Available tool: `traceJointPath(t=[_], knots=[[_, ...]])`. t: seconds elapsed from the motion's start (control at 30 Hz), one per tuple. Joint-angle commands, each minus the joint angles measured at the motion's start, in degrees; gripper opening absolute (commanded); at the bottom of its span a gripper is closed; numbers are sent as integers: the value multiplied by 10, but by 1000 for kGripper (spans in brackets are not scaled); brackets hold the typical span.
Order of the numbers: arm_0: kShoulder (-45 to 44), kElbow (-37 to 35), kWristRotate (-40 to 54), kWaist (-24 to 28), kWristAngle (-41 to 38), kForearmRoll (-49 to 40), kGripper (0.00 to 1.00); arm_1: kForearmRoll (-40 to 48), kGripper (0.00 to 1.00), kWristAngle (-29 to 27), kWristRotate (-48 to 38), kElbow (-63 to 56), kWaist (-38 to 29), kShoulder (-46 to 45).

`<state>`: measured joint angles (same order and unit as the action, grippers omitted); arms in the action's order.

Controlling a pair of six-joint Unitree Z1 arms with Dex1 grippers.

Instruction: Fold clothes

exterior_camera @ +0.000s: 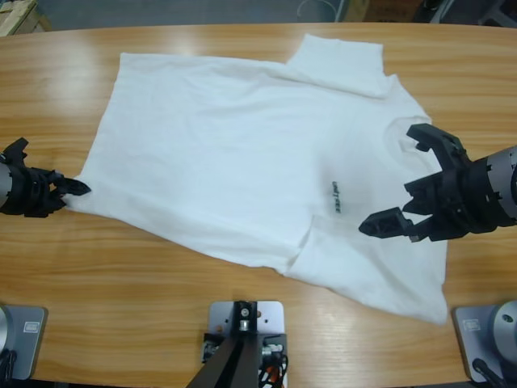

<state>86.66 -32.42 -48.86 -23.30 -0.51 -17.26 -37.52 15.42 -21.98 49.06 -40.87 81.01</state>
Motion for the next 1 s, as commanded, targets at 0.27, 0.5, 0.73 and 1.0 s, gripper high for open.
traceJointPath(t=[0.27,0.5,0.73,1.0], knots=[[4,0,12,-5,1,7,0,2,1000,11,3,-12,-6,-16],[-49,-5,51,-6,-13,9,0,1,1000,17,-91,-13,-6,-34],[-55,-24,56,-4,-40,7,0,69,1000,40,-239,-90,-6,-26],[-62,-21,56,-4,-44,0,0,124,1000,25,-325,-197,-6,-82]])
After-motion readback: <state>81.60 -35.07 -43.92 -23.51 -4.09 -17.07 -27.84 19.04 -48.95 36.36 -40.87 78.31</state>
